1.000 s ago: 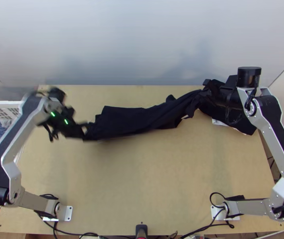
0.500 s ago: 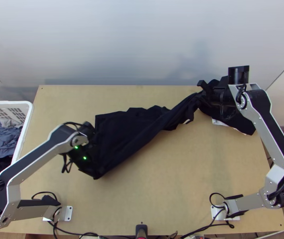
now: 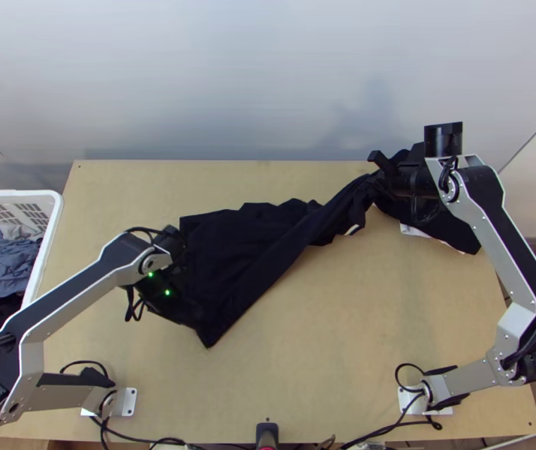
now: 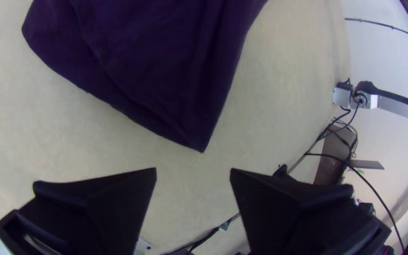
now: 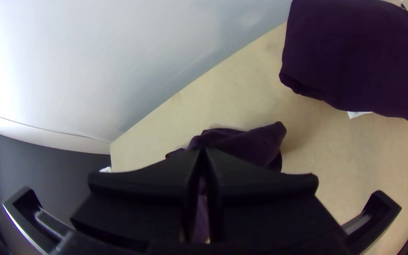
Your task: Fold the t-shirt
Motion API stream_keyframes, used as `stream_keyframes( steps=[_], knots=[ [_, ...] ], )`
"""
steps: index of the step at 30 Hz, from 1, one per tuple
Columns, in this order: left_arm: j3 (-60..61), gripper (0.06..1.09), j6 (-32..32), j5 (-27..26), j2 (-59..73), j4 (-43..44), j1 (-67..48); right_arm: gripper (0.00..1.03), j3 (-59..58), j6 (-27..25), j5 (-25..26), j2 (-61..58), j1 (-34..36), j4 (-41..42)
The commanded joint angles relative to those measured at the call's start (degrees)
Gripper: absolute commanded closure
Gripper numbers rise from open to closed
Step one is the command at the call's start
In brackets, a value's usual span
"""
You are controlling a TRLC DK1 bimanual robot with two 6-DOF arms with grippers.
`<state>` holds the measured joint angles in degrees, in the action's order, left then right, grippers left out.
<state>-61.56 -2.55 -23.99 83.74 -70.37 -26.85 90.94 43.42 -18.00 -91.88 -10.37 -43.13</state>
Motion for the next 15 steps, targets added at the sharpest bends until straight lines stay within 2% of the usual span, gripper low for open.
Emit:
stream_keyframes(
  steps=[1, 6, 12, 13, 15],
  knots=[
    [-3.30, 0.10, 0.17, -0.01, 0.63, 1.02, 5.05, 1.00, 0.12, -0.18, 0.07, -0.15, -0.09, 0.42],
    [-7.26, 0.11, -5.54, -2.03, 4.15, 3.13, 11.12, 1.00, 0.12, -0.09, 0.07, -0.15, -0.44, 0.33],
    [-6.12, 0.14, -13.36, -2.47, 5.55, 6.03, 12.79, 1.00, 0.03, -0.09, 0.07, 0.03, -1.49, 0.42],
    [-5.24, 0.23, -13.80, -2.55, 5.29, 7.00, 12.70, 1.00, 0.03, -0.09, 0.07, 0.12, -1.58, 0.42],
    [-2.86, 0.49, -15.82, -2.55, 3.88, 10.25, 12.09, 1.00, 0.03, -0.09, 0.07, 0.12, -1.67, 0.42]
  ],
)
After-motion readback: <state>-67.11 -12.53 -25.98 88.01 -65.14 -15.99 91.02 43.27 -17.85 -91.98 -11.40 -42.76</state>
